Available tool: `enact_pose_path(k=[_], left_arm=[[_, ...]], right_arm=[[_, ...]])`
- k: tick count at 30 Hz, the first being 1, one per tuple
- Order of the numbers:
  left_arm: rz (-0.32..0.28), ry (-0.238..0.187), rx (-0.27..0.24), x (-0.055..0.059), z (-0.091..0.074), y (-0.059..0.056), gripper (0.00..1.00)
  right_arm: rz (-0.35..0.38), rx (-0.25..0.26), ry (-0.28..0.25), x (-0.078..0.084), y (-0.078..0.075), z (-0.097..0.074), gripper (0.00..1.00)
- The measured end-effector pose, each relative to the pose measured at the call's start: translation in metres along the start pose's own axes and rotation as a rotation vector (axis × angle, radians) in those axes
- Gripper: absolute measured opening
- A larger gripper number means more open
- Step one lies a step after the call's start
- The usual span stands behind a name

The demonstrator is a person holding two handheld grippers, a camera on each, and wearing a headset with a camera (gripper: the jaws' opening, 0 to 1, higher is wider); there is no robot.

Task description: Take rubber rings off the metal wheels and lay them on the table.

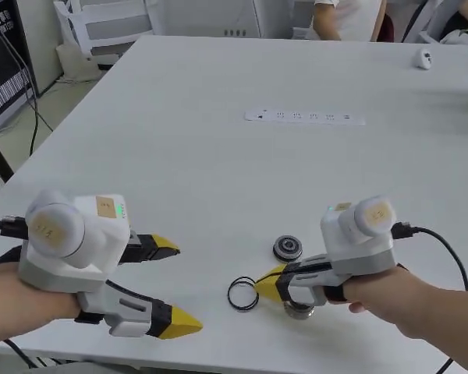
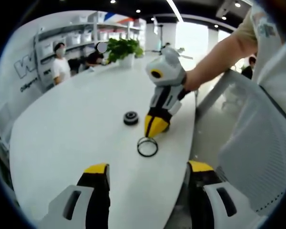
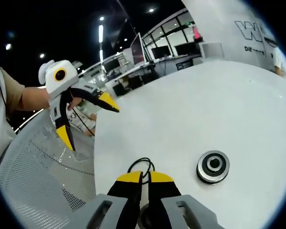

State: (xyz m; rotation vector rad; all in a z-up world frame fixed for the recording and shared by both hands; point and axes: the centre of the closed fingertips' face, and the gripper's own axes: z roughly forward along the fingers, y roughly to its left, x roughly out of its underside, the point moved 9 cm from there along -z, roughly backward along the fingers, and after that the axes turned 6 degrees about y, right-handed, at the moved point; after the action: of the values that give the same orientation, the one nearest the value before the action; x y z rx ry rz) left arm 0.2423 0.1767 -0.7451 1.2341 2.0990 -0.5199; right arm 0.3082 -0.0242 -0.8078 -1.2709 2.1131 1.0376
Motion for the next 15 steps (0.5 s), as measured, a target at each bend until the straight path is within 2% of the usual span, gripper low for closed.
enact_pose_path(k=[15], left_arm=[[-0.007, 0.011, 0.008, 0.0022, 0.0008, 0.0008, 0.65]], right_arm=[[-0.03, 0.01, 0.011, 0.0006, 0.0017, -0.0002, 0.15]])
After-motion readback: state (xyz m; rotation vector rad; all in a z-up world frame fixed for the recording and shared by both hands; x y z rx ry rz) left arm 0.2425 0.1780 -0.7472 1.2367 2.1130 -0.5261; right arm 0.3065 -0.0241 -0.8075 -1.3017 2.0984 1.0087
